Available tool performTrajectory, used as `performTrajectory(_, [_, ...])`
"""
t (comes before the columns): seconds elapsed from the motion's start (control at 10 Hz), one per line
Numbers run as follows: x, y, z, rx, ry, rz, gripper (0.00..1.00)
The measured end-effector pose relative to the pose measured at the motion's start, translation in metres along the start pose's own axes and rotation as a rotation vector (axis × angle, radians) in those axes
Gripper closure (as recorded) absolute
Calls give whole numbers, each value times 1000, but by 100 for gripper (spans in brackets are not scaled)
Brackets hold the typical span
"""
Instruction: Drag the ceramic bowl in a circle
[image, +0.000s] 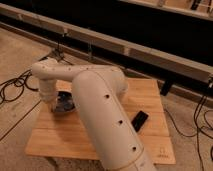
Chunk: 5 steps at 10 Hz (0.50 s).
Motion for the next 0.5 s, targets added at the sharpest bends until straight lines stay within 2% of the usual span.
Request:
performTrajectory(0.2, [31, -20, 4, -13, 32, 89, 100])
performTrajectory(0.5, [61, -76, -1, 14, 48, 221, 100])
